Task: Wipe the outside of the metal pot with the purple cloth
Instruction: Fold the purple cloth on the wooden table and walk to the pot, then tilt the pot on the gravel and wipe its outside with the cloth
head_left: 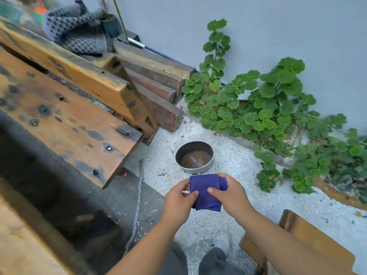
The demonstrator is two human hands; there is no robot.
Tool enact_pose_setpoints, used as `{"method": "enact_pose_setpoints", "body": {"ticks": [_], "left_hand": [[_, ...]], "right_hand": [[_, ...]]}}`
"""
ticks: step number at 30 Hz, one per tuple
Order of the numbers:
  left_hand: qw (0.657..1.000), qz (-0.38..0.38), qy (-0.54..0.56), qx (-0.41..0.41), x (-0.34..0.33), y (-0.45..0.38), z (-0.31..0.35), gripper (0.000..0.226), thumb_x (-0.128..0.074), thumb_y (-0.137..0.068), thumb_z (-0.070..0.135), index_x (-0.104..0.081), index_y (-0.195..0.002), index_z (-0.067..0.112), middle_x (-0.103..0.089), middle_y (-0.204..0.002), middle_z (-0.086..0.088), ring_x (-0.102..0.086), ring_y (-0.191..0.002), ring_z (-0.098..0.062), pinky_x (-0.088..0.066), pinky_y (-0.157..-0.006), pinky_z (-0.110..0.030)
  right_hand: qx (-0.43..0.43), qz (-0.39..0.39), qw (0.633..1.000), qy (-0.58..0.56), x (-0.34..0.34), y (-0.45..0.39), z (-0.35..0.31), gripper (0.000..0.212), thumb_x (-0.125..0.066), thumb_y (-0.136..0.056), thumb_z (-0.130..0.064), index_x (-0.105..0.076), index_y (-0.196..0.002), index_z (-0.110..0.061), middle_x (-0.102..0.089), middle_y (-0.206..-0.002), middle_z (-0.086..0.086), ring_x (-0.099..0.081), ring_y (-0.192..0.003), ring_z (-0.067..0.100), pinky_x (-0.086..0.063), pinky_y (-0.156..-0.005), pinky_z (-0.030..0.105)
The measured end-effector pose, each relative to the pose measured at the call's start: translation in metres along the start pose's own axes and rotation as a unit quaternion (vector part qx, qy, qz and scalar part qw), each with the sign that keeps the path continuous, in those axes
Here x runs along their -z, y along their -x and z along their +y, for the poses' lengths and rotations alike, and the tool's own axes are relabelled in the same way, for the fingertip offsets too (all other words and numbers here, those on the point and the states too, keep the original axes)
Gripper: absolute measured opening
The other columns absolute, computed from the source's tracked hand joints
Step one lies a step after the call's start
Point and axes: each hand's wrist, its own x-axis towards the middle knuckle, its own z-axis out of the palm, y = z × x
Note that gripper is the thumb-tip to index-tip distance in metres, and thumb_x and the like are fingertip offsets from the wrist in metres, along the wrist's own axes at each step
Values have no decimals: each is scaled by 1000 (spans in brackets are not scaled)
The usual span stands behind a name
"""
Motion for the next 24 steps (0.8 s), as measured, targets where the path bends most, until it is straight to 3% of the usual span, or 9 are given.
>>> {"method": "enact_pose_setpoints", "body": {"ticks": [2,5,10,13,17,19,21,24], "left_hand": [[1000,-13,-10,-9,-10,-35,-18,35,-65,-85,-1,-69,-99,30,-68,-80,12,-62,-57,-11,-53,-57,-28],[998,-46,-26,-24,-24,-104,-61,39,-65,-84,-1,-69,-100,35,-69,-79,17,-61,-60,-9,-49,-58,-25],[993,-104,-38,-52,-61,-239,-161,45,-69,-82,-1,-69,-104,39,-72,-91,5,-57,-63,-10,-53,-66,-31],[986,-140,-34,-85,-91,-310,-209,40,-69,-78,12,-69,-104,43,-73,-98,3,-58,-69,-11,-55,-70,-33],[978,-176,-29,-106,-125,-373,-258,42,-67,-79,23,-65,-117,39,-72,-108,4,-66,-94,-14,-53,-91,-33],[970,-162,-131,-124,-137,-403,-278,52,-67,-83,34,-57,-133,26,-66,-122,0,-62,-112,-15,-46,-101,-34],[933,-138,-282,-177,-144,-425,-289,60,-65,-85,39,-50,-138,16,-59,-132,-5,-57,-120,-20,-42,-103,-35],[839,-132,-445,-284,-158,-442,-290,54,-56,-85,49,-50,-129,17,-58,-126,-5,-54,-114,-27,-43,-96,-37]], "right_hand": [[-20,8,999,-38,-2,-32,22,35,-77,-77,-4,-66,-96,-32,-74,-89,-10,-70,-87,15,-56,-73,29],[-30,17,998,-59,-10,-92,67,35,-77,-76,-3,-66,-100,-27,-73,-91,-4,-70,-85,17,-57,-71,32],[-47,4,995,-88,-26,-207,165,35,-76,-77,1,-58,-96,-23,-70,-82,-1,-65,-70,12,-54,-61,30],[-50,12,990,-128,-30,-270,221,39,-73,-78,7,-53,-100,-18,-69,-74,-3,-64,-66,11,-52,-57,27],[-23,82,981,-171,-30,-327,270,36,-71,-78,10,-54,-96,-17,-68,-72,-7,-63,-67,11,-52,-59,27],[13,148,972,-181,-25,-349,282,38,-74,-74,7,-52,-94,-18,-66,-71,-10,-61,-63,6,-51,-55,21],[57,208,966,-143,-17,-370,285,41,-75,-73,0,-51,-93,-27,-63,-76,-10,-59,-61,-1,-48,-55,15],[152,226,962,25,-5,-402,270,40,-74,-69,-11,-53,-92,-37,-59,-84,-15,-57,-71,-5,-41,-62,11]]}}
